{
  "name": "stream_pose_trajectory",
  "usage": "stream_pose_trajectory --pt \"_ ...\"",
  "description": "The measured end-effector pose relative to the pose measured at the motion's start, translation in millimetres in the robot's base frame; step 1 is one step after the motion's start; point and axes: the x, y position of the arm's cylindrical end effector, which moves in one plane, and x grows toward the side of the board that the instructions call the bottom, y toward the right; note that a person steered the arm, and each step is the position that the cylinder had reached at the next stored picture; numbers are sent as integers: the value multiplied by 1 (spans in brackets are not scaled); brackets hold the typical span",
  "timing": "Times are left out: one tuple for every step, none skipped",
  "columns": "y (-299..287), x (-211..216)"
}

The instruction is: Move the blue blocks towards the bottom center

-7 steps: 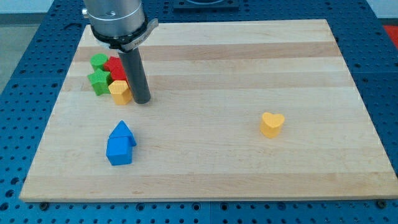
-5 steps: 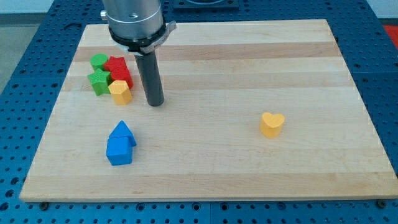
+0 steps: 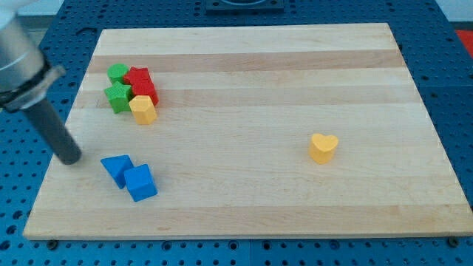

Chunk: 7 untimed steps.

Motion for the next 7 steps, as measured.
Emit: stream_pose_trajectory --pt "-17 30" --pt "22 33" --pt "96 31" --pt "174 31" --pt "201 31" --pt "181 31" --pt "134 31"
